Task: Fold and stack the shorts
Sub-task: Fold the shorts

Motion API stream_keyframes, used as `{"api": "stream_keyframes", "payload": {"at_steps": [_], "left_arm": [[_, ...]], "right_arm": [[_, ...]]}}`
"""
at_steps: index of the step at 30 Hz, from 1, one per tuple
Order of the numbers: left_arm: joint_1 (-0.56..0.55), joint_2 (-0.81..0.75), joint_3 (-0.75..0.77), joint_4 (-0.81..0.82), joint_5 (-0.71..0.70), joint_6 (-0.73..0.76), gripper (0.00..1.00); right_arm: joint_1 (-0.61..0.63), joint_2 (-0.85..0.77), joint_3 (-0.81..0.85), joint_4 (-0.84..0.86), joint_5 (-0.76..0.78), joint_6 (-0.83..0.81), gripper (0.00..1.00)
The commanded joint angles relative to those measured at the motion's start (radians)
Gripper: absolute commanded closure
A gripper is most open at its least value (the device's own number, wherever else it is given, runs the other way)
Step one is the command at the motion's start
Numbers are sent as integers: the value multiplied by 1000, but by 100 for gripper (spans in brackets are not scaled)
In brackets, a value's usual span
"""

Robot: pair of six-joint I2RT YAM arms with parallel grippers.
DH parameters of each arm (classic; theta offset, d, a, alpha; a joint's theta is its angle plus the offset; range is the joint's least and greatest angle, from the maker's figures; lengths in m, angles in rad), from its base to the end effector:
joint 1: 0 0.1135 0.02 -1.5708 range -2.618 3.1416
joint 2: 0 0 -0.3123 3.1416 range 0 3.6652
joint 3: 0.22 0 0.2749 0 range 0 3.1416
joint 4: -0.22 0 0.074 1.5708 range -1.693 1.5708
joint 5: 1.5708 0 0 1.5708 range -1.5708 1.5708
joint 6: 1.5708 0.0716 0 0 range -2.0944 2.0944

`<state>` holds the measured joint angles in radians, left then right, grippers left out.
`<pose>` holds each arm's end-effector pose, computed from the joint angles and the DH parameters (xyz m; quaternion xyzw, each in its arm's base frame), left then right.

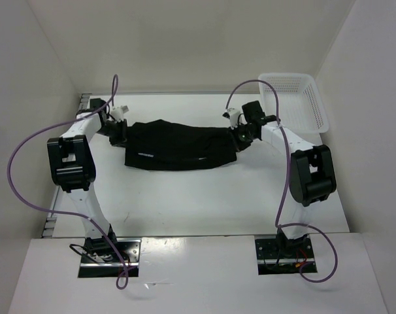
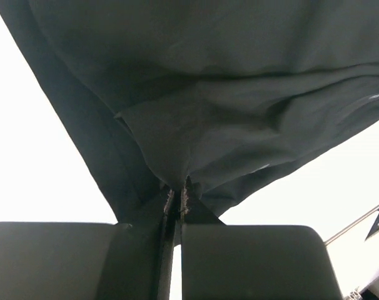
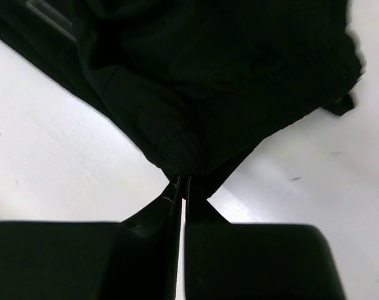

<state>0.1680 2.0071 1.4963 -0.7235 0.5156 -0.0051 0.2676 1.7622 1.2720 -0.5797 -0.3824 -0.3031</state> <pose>0.4598 0.0422 0.1891 -0.0399 0.9534 -0.2374 0.1818 0.3901 0.1346 0.2235 -0.3129 0.8994 0.1798 0.2466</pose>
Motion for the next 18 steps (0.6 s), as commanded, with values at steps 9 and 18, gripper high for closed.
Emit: {"api": "stream_keyframes", "payload": {"at_steps": [9, 18], "left_arm": [[27, 76, 482, 85, 66, 5, 95], [47, -60, 182, 137, 3, 5, 94]], "right_arm": [[-7, 302, 666, 198, 244, 91, 100], [-7, 186, 356, 155, 151, -37, 100]]}}
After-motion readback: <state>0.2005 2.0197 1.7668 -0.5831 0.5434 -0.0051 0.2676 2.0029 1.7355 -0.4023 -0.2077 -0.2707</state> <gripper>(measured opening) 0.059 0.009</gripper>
